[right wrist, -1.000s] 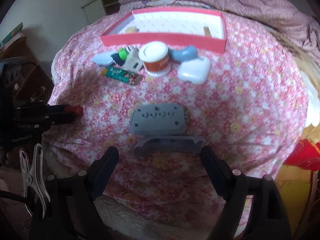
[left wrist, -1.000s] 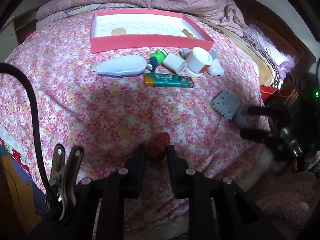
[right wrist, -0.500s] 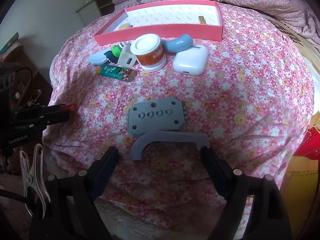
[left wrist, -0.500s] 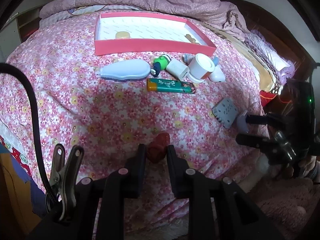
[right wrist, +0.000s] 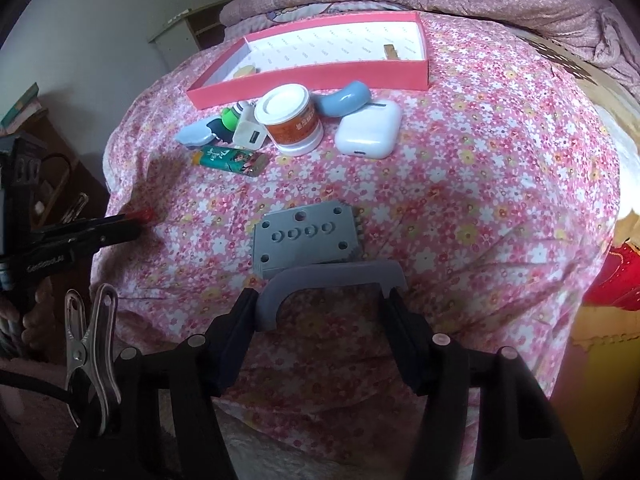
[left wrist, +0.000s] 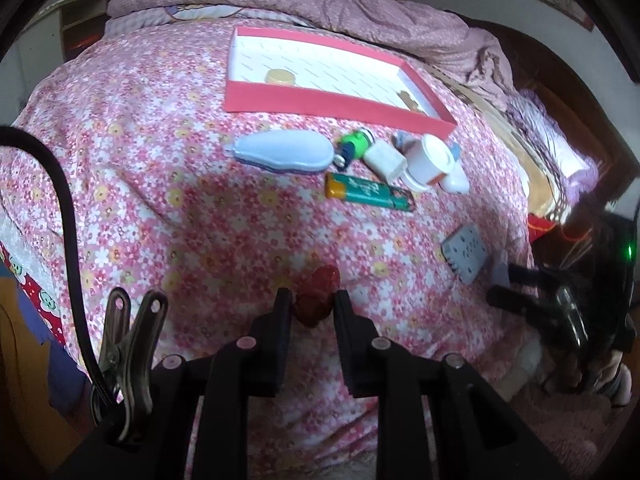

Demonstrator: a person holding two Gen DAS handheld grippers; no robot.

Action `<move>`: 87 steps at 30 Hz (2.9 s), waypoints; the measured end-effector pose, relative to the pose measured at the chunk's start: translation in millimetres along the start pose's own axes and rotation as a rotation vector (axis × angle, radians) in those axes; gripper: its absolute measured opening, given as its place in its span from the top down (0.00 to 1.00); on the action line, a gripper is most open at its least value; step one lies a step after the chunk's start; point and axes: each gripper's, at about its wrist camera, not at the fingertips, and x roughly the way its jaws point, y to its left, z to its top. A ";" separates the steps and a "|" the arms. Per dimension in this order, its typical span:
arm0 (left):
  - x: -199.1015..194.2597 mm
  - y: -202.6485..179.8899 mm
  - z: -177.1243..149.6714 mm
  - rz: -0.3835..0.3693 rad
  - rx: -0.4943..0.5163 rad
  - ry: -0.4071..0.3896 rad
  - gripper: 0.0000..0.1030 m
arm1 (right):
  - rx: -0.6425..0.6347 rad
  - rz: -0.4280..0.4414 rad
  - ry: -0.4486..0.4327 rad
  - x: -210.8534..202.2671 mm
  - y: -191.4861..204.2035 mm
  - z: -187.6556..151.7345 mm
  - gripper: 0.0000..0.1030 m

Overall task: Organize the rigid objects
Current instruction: 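Grasp the red small figure with the left tool while the right tool grasps the grey curved handle, then carry the red figure over the pink tray with the left tool while the right tool carries the grey handle, then open the left tool to drop the red figure in the tray while the right tool releases the grey handle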

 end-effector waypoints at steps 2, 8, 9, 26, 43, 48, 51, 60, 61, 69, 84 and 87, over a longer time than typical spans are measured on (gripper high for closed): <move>-0.6 2.3 5.7 -0.014 -0.018 -0.005 0.79 | -0.002 0.004 -0.007 -1.2 2.0 1.3 0.39; -4.3 -4.8 20.9 -0.001 0.002 -0.047 0.79 | -0.018 0.004 -0.022 -6.8 5.8 1.8 0.39; -4.5 -7.0 22.9 -0.001 0.011 -0.052 0.79 | -0.019 0.005 -0.024 -6.9 5.9 3.3 0.39; -23.0 -35.6 98.6 0.036 0.101 -0.195 0.78 | -0.068 -0.018 -0.106 -32.1 2.5 69.1 0.39; 31.4 -28.7 187.3 0.167 0.103 -0.218 0.78 | -0.142 -0.116 -0.138 8.0 -1.5 170.5 0.39; 57.2 -27.0 202.8 0.186 0.099 -0.204 0.78 | -0.188 -0.171 -0.153 24.1 1.0 186.2 0.39; 68.4 -26.2 204.2 0.219 0.101 -0.214 0.78 | -0.184 -0.176 -0.149 34.1 -3.3 192.9 0.39; 91.4 -18.1 207.1 0.218 0.082 -0.194 0.78 | -0.088 -0.138 -0.142 53.8 -29.8 217.0 0.39; 93.0 -17.6 208.1 0.219 0.085 -0.193 0.78 | -0.073 -0.128 -0.140 56.1 -32.9 220.7 0.39; 111.9 -6.7 223.9 0.229 0.059 -0.181 0.78 | -0.040 -0.121 -0.115 82.0 -38.4 239.0 0.39; 137.0 -3.9 234.2 0.269 0.108 -0.177 0.41 | -0.064 -0.161 -0.065 116.2 -38.2 254.2 0.39; 137.4 -2.6 234.8 0.251 0.101 -0.175 0.38 | -0.089 -0.178 -0.062 118.4 -34.5 253.2 0.38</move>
